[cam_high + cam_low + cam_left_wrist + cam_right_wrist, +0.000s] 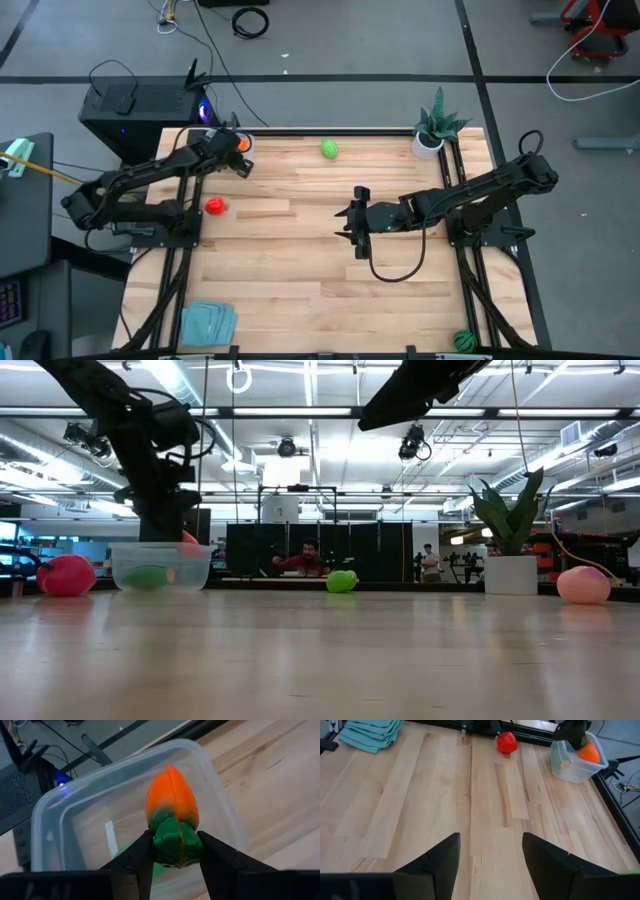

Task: Pick and placing Produce into tupperware
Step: Put the orange carrot into the transparent bin

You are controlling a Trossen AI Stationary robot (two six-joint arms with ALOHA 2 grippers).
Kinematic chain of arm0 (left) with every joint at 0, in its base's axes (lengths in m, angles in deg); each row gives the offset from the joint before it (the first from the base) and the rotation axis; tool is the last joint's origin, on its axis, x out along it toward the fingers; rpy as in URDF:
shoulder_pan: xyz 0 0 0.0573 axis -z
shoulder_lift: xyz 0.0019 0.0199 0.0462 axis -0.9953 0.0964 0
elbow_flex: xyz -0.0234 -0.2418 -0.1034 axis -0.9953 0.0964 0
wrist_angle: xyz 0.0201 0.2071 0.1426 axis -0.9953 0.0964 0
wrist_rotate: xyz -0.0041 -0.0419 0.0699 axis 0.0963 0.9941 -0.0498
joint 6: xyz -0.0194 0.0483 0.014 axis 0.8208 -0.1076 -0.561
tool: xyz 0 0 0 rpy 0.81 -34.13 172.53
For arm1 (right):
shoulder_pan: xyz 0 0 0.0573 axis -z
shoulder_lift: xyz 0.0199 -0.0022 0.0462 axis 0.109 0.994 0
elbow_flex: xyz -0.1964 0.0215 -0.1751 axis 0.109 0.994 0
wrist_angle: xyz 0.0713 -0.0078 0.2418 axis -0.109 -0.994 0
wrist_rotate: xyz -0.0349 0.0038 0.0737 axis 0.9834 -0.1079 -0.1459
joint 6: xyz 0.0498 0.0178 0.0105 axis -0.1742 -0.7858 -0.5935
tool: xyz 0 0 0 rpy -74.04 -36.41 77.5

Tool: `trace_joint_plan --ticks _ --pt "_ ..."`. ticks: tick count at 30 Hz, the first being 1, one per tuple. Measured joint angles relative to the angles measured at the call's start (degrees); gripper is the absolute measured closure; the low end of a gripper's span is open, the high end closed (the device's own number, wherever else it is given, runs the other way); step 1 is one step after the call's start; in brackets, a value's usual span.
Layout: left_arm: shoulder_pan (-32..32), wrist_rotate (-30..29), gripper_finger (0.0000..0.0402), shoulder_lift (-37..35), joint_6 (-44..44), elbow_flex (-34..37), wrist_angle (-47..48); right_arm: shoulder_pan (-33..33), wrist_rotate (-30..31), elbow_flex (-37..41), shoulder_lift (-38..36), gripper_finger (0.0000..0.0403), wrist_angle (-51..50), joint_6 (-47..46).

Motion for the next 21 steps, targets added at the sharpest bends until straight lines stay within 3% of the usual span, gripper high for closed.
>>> trace_joint_plan --ticks 12,21 --pt "-0.3 2.3 0.0263 7.3 0.3 0.0 -2.3 0.0 0.0 0.0 0.0 0.0182 0.0 0.0" --pt "-0.3 2.3 0.0209 7.9 0.2 0.0 -2.5 0.0 0.0 0.0 0.0 0.0182 0.0 0.1"
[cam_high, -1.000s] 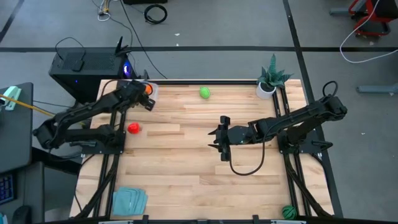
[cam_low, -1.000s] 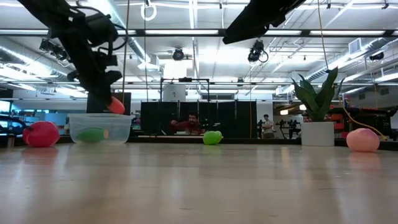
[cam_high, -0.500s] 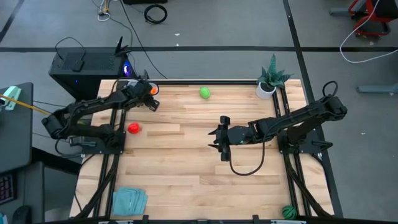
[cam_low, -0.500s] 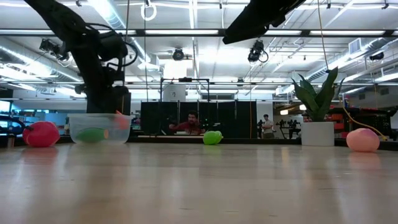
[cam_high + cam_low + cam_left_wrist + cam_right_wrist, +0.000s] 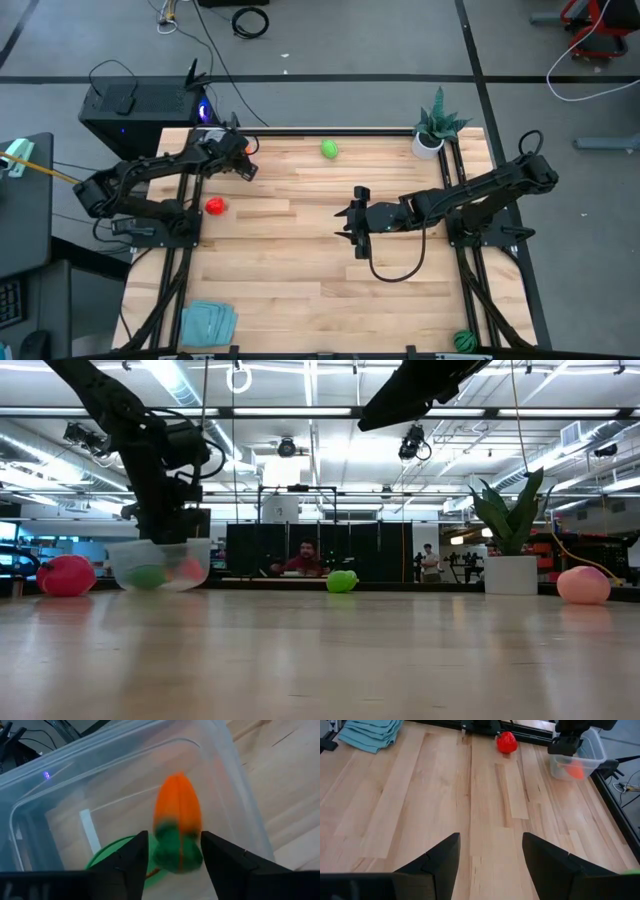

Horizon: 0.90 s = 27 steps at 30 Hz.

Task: Pick and placing Produce into tupperware
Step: Put the orange carrot into the transparent bin, then put the light orange peach into the transparent bin

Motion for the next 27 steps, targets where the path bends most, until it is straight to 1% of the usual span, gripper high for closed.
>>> trace_joint_plan --ticks 6,13,17,22,24,27 --pt "0.0 0.0 0.0196 0.0 0.0 0.0 -0.8 0.0 0.0 0.0 0.0 0.0182 0.0 0.0" --pt "0.0 0.0 0.0206 -2.1 -2.5 0.0 -0.9 0.0 0.0 0.0 0.0 0.0182 0.0 0.0" --pt "0.0 0.0 0.0213 -5.5 -2.6 0.0 -0.9 0.0 0.0 0.0 0.0 0.0182 0.0 0.0" --pt "0.5 0.4 0.0220 -11.6 -2.5 0.0 1.1 0.0 0.0 0.0 0.0 0.0182 -0.4 0.0" --pt "1.4 1.3 0.0223 -14.0 -2.2 0.0 3.1 0.0 0.0 0.0 0.0 0.0182 -1.0 -0.1" --pt "3.8 5.0 0.0227 -17.0 -2.1 0.0 6.1 0.0 -0.1 0.0 0.0 0.0182 -2.1 -1.8"
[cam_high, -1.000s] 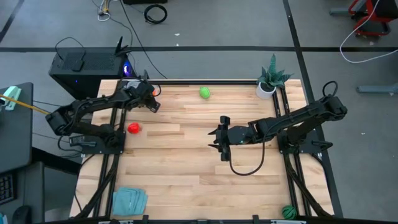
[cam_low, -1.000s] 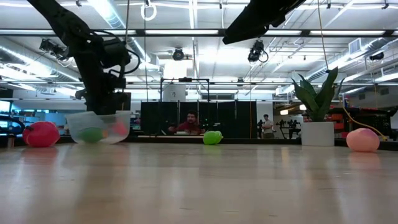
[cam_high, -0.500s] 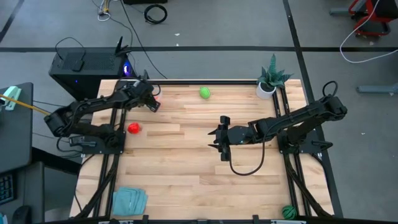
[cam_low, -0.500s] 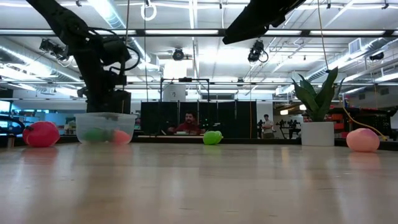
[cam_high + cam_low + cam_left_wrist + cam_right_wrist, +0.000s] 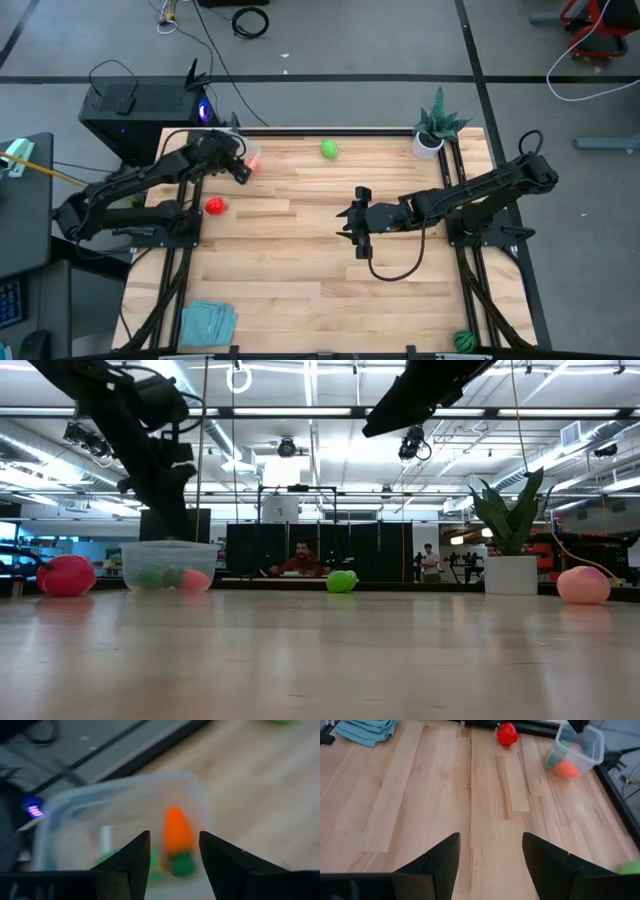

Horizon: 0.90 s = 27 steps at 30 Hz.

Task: Pick and placing Produce into tupperware
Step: Put the light orange peach into the transparent bin

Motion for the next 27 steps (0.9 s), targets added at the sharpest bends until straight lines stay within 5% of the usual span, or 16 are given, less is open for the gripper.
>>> trace_joint_plan --ticks 7,18,27 --pt "9.9 6.6 0.0226 -3.3 1.4 0.0 1.7 0.0 -0.1 0.0 -0.8 0.0183 -8.0 -8.8" --pt "27.7 6.6 0.0229 -3.3 2.7 0.0 -5.9 0.0 -1.7 0.0 -3.5 0.0185 -29.0 -35.4" --pt "34.8 6.6 0.0226 -3.3 2.7 0.0 -9.7 6.7 -0.5 0.0 -4.6 0.0185 -49.4 -60.2"
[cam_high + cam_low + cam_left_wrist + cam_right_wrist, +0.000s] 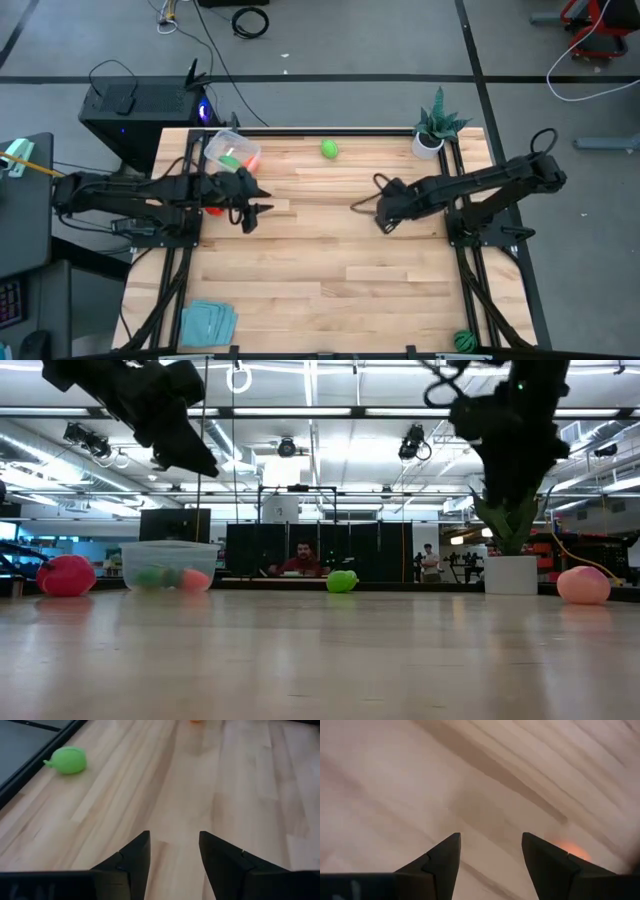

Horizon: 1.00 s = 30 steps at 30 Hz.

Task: Pick and placing Produce into tupperware
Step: Put the light orange peach into the transparent bin

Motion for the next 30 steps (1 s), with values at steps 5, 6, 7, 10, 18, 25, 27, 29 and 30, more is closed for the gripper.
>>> trace_joint_plan --ticks 5,6,7,10,18,25,27,29,30 --pt "1.5 -0.3 0.0229 0.0 1.0 0.0 -0.1 4.5 -1.8 0.2 0.0 0.0186 -10.1 -8.4" --pt "1.6 -0.3 0.0228 0.0 1.0 0.0 -0.1 5.3 -2.3 0.3 0.0 0.0186 -11.4 -8.6" --pt "1.7 -0.3 0.0227 0.0 1.0 0.0 -0.1 6.1 -2.7 0.3 0.0 0.0186 -11.8 -7.7" --pt "1.9 -0.4 0.0224 0.0 1.0 0.0 -0.1 7.6 -2.8 0.3 0.0 0.0186 -10.7 0.1" --pt "1.9 -0.4 0.0229 0.0 1.1 0.0 -0.1 7.8 -4.1 0.3 0.0 0.0186 -10.8 13.2" --pt "1.9 -0.4 0.0224 0.0 1.1 0.0 -0.1 8.0 -8.0 0.3 0.0 0.0186 -10.8 16.3" --pt "1.9 -0.4 0.0226 0.0 1.1 0.0 -0.1 8.0 -8.0 0.3 0.0 0.0186 -11.0 15.5" --pt "1.9 -0.4 0.0229 0.0 1.1 0.0 -0.1 8.0 -8.0 0.3 0.0 0.0185 -11.0 15.4" --pt "1.9 -0.4 0.0229 0.0 1.1 0.0 -0.1 8.0 -8.0 0.3 0.1 0.0185 -11.0 15.4"
